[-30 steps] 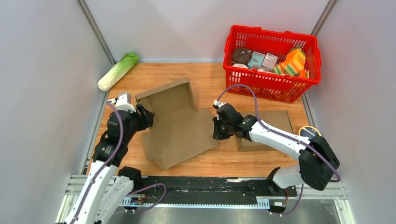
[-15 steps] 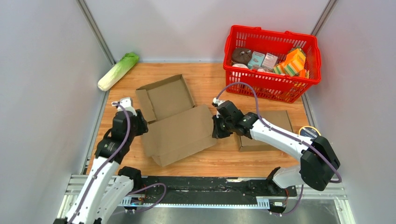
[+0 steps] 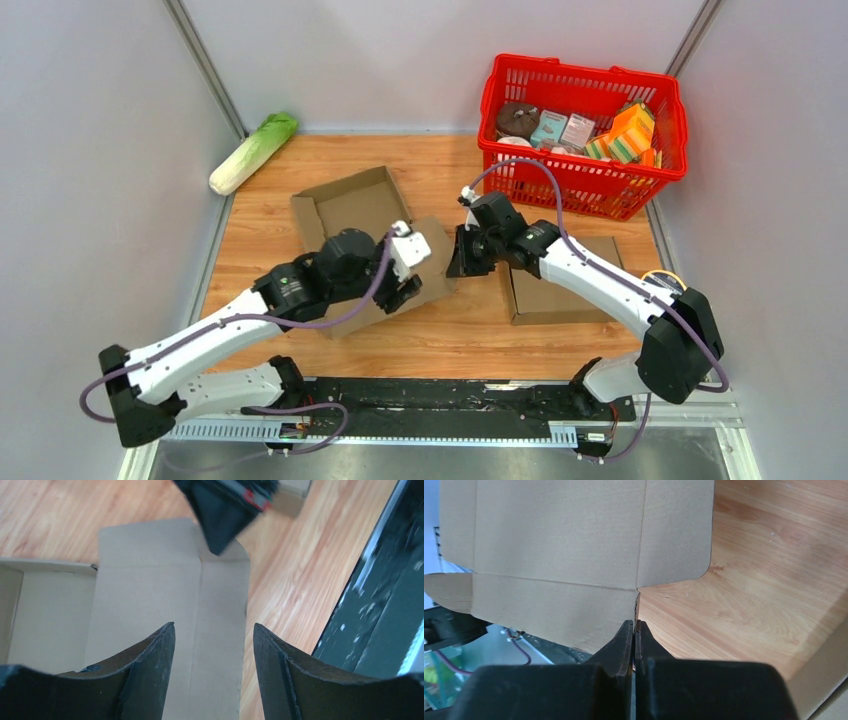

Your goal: Fold the paper box

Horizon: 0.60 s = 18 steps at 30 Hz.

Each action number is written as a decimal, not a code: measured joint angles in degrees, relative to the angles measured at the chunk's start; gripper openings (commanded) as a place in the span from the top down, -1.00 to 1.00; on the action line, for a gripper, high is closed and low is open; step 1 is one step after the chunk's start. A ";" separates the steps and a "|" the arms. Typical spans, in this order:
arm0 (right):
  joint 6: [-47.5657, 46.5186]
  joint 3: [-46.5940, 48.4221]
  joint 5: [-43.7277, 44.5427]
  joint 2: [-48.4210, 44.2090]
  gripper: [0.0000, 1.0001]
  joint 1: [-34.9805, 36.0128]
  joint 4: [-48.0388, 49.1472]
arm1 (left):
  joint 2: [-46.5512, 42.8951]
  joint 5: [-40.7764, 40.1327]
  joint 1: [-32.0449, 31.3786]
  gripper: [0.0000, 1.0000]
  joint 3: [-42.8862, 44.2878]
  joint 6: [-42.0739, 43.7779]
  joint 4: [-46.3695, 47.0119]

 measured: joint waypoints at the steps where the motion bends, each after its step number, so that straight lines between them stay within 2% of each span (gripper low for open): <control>1: 0.37 0.35 -1.46 0.31 0.97 -0.74 -0.09 | 1.18 -0.81 -1.99 -0.33 -0.22 1.68 -0.48; 4: 0.85 0.74 -4.11 0.57 0.97 -2.08 -1.11 | 6.03 -5.68 -8.24 -0.36 -0.35 6.36 -2.29; 5: 0.90 0.87 -4.50 0.57 0.97 -2.32 -1.64 | 7.58 -6.97 -9.77 -0.40 -0.33 7.52 -2.62; 6: 0.94 1.07 -5.11 0.57 0.97 -2.40 -2.29 | 8.90 -8.13 -10.99 -0.53 -0.33 8.48 -2.97; 7: 0.98 1.14 -5.60 0.57 0.97 -2.51 -2.60 | 10.27 -9.51 -12.00 -0.56 -0.31 9.44 -3.50; 13: 1.68 1.46 -7.87 0.57 0.96 -3.45 -3.58 | 16.61 -16.96 -16.22 -0.56 0.81 12.50 -4.90; 16: 2.03 1.79 -8.85 0.57 0.94 -3.87 -3.93 | 21.40 -23.74 -18.08 -0.37 2.62 13.57 -5.18; 17: 2.14 1.88 -8.98 0.57 0.90 -3.96 -4.00 | 22.93 -26.18 -18.67 -0.18 3.13 13.86 -5.11; 18: 2.32 1.90 -9.22 0.55 0.87 -4.00 -4.02 | 24.24 -28.24 -19.19 -0.08 3.45 14.21 -5.09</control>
